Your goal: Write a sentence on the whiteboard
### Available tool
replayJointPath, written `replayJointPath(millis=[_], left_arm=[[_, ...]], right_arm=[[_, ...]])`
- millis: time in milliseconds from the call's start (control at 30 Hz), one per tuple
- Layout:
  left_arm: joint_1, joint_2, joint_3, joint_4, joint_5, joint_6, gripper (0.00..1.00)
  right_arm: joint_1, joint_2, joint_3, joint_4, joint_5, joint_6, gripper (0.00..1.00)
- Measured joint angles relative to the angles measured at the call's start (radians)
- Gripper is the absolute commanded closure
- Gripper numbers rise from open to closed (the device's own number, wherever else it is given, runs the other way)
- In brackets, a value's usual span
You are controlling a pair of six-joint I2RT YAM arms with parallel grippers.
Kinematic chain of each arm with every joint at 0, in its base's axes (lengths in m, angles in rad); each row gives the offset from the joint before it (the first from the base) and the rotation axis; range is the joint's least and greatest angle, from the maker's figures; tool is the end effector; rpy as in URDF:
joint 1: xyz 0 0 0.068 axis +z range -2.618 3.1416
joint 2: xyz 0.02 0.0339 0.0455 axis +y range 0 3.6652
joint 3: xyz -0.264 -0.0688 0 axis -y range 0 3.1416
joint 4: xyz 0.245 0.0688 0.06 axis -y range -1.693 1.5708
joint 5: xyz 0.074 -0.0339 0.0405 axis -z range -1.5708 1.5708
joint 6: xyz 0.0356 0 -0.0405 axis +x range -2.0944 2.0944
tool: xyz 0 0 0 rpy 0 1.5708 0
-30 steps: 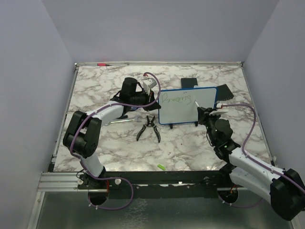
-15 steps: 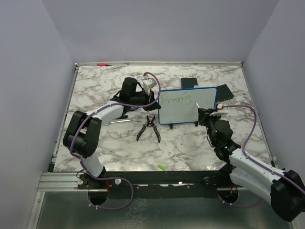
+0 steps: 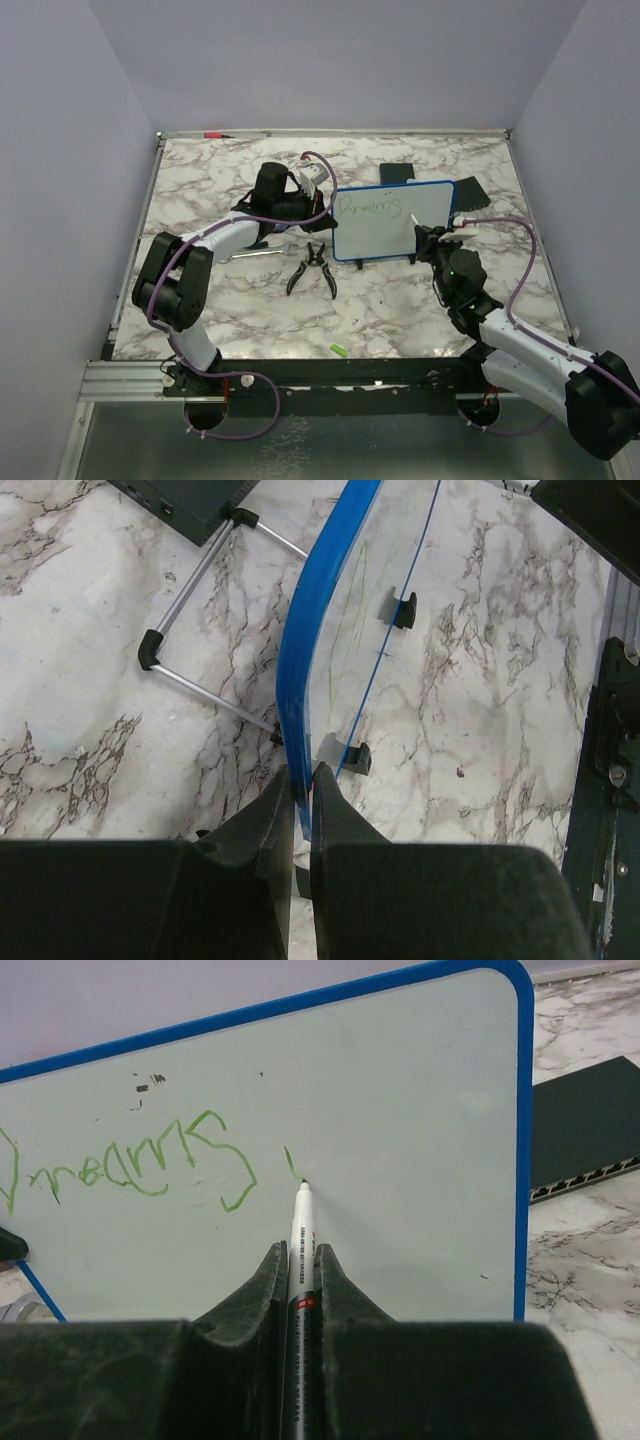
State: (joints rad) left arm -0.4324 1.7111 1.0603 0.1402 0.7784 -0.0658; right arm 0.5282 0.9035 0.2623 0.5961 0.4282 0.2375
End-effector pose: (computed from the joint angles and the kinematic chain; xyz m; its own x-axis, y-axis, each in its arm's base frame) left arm 0.3299 -0.1798 0.2257 -0.4990 0.1787 -0.8480 0.8236 0.4024 -0.3998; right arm 0.1760 0.0856 0.2176 -0.0614 0.2120 -0.9753 -0.0882 0.9722 0.2168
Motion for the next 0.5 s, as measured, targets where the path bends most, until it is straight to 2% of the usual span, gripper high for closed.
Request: replayJointPath(millis=[500], left_arm=[[0.0,0.0,0.0,0.0,0.0,0.0,1.0]], right_arm=[[0.0,0.002,0.031,0.003,0.023,-0.048,0.99]])
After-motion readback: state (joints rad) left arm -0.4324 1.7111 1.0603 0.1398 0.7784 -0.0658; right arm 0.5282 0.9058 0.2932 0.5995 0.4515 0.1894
